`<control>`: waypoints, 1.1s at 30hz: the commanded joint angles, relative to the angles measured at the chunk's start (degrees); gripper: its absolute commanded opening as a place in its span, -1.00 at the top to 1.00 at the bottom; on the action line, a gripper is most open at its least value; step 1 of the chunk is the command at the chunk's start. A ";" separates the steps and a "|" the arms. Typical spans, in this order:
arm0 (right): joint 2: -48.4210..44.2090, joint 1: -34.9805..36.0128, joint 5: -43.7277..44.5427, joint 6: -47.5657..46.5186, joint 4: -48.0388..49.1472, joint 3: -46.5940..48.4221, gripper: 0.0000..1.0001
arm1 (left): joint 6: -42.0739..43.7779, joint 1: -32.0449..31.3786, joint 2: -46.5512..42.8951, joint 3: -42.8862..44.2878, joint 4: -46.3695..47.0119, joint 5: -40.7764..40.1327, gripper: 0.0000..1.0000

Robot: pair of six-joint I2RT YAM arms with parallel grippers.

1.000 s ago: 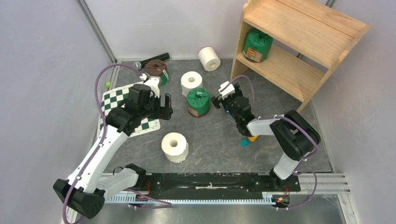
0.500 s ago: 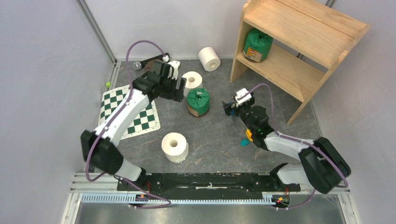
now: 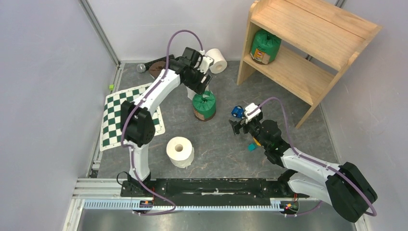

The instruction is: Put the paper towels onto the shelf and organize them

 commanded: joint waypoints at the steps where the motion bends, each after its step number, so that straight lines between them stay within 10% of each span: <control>1: -2.18 1.02 -0.05 0.66 -2.65 -0.33 -0.96 | 6.46 -1.18 5.31 7.77 -4.62 1.72 -0.61; 20: -2.09 2.15 0.63 -1.20 -4.08 0.77 -0.96 | 7.69 -2.40 12.63 10.97 -9.12 0.51 0.11; 33: 3.79 7.61 0.99 -2.50 6.63 2.22 -0.96 | -21.37 -2.44 -1.42 0.41 -4.64 -0.92 0.96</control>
